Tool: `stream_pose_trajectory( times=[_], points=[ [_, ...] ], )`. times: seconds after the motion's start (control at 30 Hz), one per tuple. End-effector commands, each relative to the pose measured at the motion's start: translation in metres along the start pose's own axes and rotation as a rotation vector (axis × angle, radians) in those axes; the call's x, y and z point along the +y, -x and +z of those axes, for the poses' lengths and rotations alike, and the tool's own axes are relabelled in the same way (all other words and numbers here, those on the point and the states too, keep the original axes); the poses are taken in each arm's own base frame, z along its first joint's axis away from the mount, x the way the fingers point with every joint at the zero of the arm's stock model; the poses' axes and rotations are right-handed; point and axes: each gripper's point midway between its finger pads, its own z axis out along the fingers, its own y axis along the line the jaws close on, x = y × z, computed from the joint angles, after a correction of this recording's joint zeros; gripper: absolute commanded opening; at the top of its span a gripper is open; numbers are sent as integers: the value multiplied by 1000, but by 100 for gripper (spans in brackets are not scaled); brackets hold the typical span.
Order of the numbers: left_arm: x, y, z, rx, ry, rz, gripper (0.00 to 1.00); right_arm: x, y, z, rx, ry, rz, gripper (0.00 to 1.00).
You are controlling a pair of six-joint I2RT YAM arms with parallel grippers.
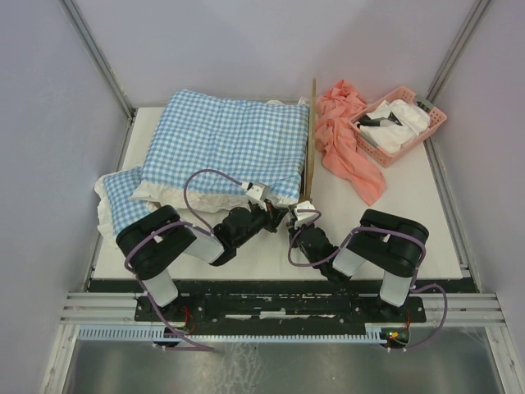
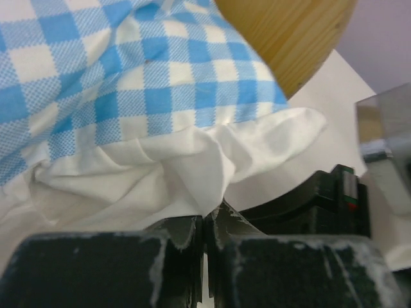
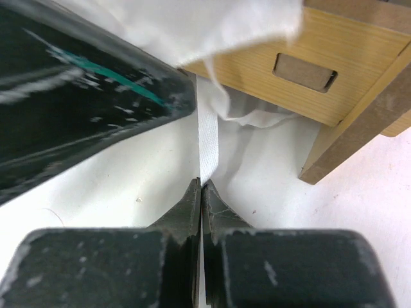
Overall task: Set up the pet bed
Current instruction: Tie the ropes to the bed frame.
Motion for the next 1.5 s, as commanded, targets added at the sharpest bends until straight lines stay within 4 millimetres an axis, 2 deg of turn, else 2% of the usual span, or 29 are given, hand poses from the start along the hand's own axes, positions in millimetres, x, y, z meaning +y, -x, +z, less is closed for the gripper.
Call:
stream_pose_trajectory(
  times=[0.0, 0.17, 0.3, 0.43, 0.53, 0.73, 1.0, 1.33, 1.47],
  points=[
    [-30, 24, -11, -34, -120, -33, 3, -5, 0, 1, -5, -41, 9, 2],
    [-26, 27, -21, -31, -99, -34, 3, -5, 1, -1, -4, -32, 0, 2],
    [-25, 39, -29, -50, -75, -42, 3, 3, 5, -5, 1, 30, -30, 2],
    [-23, 50, -35, -46, -44, -41, 3, -10, 14, -12, -13, -23, -37, 2],
    [-13, 49, -44, -26, 5, -55, 3, -21, 17, -14, 13, -80, -58, 2],
    [0, 58, -63, -8, 51, -65, 3, -28, 26, -13, 1, -97, -42, 2],
    [0, 69, -67, 14, 43, -63, 3, -32, 41, -10, -6, -107, -49, 2],
    [-15, 78, -59, 74, -54, -98, 3, -48, 39, -2, 0, -146, -37, 2],
    [-14, 85, -61, 115, -60, -111, 3, -55, 42, -1, -20, -156, -21, 2]
  ],
)
